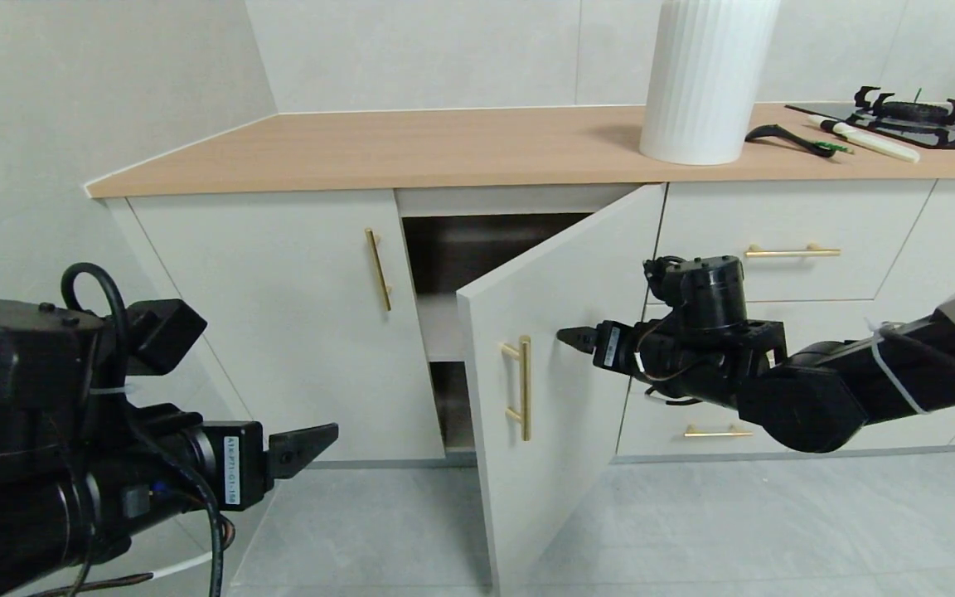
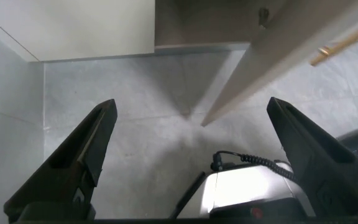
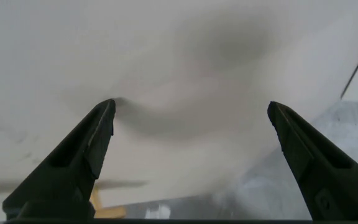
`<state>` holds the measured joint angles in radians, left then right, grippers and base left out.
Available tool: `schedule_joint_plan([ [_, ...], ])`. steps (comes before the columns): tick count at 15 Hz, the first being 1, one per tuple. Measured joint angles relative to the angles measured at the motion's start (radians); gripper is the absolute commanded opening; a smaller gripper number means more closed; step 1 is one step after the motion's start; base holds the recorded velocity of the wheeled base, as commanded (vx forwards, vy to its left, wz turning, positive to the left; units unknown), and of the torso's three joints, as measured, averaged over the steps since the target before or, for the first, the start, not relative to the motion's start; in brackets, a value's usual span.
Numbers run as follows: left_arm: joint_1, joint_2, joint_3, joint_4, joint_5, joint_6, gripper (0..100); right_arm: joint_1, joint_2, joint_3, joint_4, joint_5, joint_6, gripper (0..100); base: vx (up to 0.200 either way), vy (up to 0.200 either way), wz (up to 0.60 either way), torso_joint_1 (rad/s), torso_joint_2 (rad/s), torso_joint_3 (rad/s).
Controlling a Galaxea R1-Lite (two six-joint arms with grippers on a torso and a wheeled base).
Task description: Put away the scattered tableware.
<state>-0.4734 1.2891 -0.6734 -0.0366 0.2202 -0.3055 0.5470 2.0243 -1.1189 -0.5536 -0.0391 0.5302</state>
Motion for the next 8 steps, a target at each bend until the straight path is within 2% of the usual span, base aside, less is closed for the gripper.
schedule_joint_plan([
  [2, 0.010, 0.003, -0.001, 0.000, 0.001, 0.000, 100, 0.000, 0.026, -0.003, -0.044, -0.011, 0.001, 100, 0.000, 0.000, 0.00, 0.000, 0.00, 0.000],
  [8, 0.029, 0.005, -0.002, 0.002, 0.001, 0.002, 100, 0.000, 0.067, -0.016, -0.050, -0.017, 0.020, 100, 0.200, 0.000, 0.00, 0.001, 0.00, 0.002],
])
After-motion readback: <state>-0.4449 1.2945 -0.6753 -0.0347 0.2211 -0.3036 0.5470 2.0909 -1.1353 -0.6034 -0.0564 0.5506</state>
